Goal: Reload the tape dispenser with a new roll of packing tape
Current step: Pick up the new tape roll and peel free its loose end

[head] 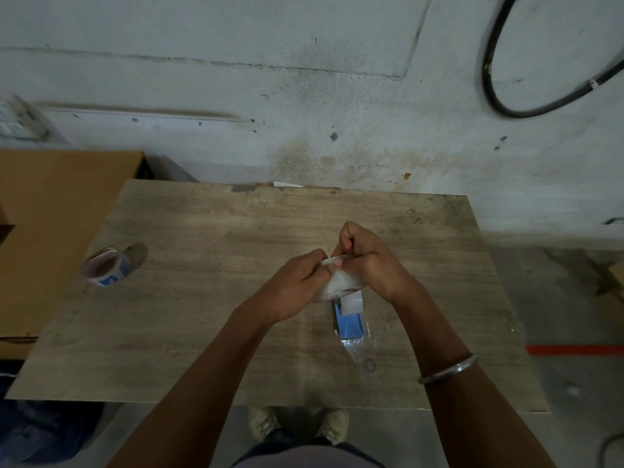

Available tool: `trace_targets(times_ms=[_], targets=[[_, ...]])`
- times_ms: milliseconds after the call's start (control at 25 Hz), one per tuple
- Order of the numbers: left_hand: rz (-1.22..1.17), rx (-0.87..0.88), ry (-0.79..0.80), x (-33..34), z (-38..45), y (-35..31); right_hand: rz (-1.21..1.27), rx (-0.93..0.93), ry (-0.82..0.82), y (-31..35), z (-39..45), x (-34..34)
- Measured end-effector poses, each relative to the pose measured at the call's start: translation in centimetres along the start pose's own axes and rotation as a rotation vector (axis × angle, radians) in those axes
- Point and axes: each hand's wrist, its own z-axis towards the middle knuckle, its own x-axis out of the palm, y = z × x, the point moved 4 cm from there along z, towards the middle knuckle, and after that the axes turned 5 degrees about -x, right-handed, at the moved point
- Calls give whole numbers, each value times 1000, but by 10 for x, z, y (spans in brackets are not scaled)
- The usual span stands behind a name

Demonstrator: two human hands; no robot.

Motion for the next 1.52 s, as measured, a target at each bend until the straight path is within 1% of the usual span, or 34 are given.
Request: trace_targets(times_ms=[200,400,600,720,1040,1200,1360,1520], targets=[[17,-8,14,0,0,-3,25,19,2,-4,1,-1],[-93,-11,16,1,1,0,36,29,-5,-8,4,-2],[11,-26,35,2,3,-2,-20,9,26,-4,7,-6],[-22,-5,46,1,4,-5,-33,7,28,-5,9,-6],[-81,-37,68,4,3,1,41,52,27,-10,7,-4],[-135,-56,55,4,0,4,36,54,29,-9,8,-4],[-66,-70,31,3,0,4,-8,51,53,-8,11,-3],[-120,-78,37,0,-2,0,-16,51,58,-7,12,1]])
